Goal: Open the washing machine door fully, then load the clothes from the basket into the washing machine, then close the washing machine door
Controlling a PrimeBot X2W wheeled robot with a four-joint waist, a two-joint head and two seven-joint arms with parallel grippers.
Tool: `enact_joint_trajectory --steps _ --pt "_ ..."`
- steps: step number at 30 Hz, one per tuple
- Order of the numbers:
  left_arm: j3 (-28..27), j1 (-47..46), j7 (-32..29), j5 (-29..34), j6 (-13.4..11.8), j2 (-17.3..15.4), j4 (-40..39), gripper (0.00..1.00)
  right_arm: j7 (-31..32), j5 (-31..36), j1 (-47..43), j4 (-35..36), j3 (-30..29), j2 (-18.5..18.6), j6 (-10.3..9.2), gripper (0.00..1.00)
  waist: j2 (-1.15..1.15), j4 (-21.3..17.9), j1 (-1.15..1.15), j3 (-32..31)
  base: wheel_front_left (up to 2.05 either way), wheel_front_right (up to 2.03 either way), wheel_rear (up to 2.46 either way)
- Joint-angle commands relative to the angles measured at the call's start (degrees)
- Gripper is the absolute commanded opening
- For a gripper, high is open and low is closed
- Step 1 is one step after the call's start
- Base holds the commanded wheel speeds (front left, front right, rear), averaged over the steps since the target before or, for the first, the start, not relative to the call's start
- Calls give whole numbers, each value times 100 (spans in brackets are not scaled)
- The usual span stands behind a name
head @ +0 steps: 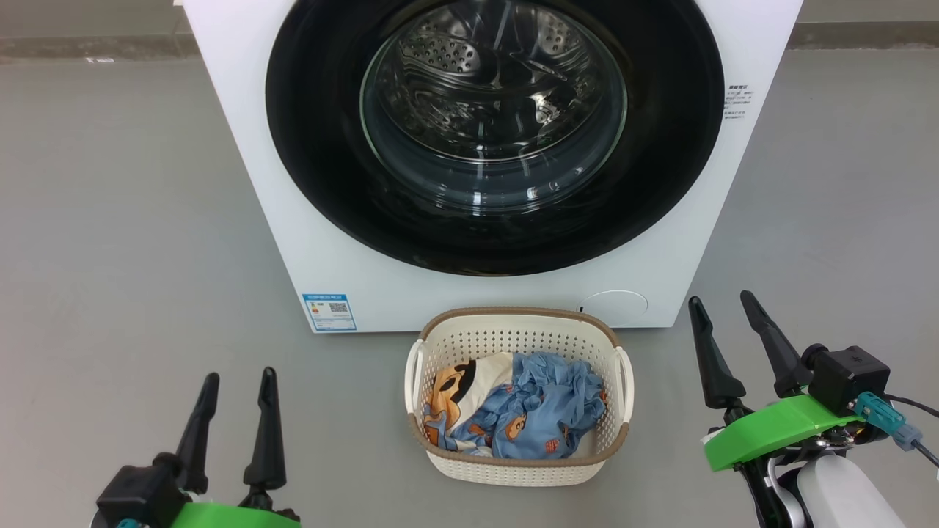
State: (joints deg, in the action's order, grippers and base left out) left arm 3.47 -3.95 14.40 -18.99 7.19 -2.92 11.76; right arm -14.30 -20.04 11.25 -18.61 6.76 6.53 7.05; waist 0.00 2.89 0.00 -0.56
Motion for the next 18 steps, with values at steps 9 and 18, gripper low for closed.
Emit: enact_joint_trajectory --steps 9,18 --pt "-234 -272 60 71 10 -38 -186 100 -70 6 215 110 94 57 44 100 0 -3 0 5 0 0 0" --pt "-251 -273 60 104 12 -25 -174 100 -70 -10 222 104 100 62 44 100 0 -13 0 5 0 0 0"
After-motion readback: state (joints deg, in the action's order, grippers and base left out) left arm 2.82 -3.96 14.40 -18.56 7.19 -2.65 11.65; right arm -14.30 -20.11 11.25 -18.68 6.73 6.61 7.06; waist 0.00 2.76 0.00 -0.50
